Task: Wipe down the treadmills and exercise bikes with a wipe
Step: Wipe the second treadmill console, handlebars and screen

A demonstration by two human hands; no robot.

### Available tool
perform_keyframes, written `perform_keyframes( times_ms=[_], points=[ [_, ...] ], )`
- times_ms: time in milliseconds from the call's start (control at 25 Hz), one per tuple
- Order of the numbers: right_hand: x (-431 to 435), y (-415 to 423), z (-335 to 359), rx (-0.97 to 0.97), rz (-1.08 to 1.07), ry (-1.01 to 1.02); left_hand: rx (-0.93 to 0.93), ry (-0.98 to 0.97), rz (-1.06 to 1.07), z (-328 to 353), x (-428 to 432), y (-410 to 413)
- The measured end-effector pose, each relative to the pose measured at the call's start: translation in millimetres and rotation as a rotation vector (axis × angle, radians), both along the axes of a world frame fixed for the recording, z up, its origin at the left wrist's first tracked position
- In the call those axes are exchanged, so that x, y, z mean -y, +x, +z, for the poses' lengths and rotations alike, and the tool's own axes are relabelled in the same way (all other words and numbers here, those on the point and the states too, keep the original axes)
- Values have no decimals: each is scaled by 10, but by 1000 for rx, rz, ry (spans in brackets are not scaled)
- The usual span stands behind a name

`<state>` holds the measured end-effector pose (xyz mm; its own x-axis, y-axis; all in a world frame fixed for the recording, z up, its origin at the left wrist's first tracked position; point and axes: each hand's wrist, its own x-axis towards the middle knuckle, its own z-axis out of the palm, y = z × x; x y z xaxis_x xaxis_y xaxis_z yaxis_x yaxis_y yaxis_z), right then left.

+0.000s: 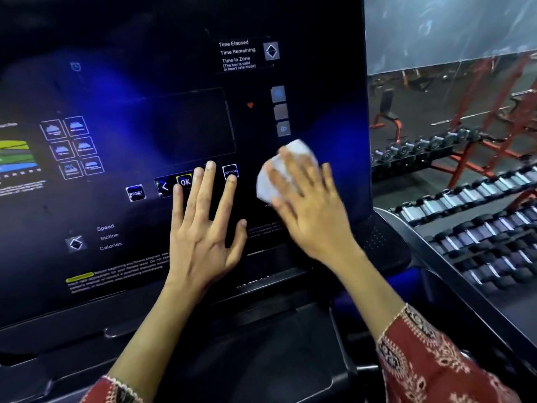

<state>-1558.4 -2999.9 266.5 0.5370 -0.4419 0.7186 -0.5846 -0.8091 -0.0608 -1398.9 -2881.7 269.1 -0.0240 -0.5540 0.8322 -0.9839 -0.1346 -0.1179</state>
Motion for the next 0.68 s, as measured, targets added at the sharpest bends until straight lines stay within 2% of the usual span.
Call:
perform_keyframes(
  times_ms=[80, 160, 200, 320, 400, 480, 560, 640, 680],
  points=[
    [177, -221, -36, 203, -207, 182, 1, 1, 8, 13, 26, -17],
    [46, -311, -227, 298, -256, 347, 5, -3, 13, 20, 46, -27],
    [-114, -255, -312, 271, -207, 356, 11, -5, 16, 32, 57, -27],
    [-329, 21, -280, 100, 45, 165, 29, -13, 18, 91, 118, -37],
    [-95, 86, -10, 22, 65, 15, 30, -17, 16, 142, 165, -44],
    [198, 8, 192, 112, -39, 2, 28, -22, 16, 207, 216, -51],
    [308, -106, 192, 290, -157, 153, 25, -30, 14, 260, 267, -64],
    [150, -97, 27, 385, -176, 261, 25, -37, 8, 298, 315, -77],
    [22, -47, -50, 371, -135, 247, 29, -37, 6, 315, 334, -79]
  ],
)
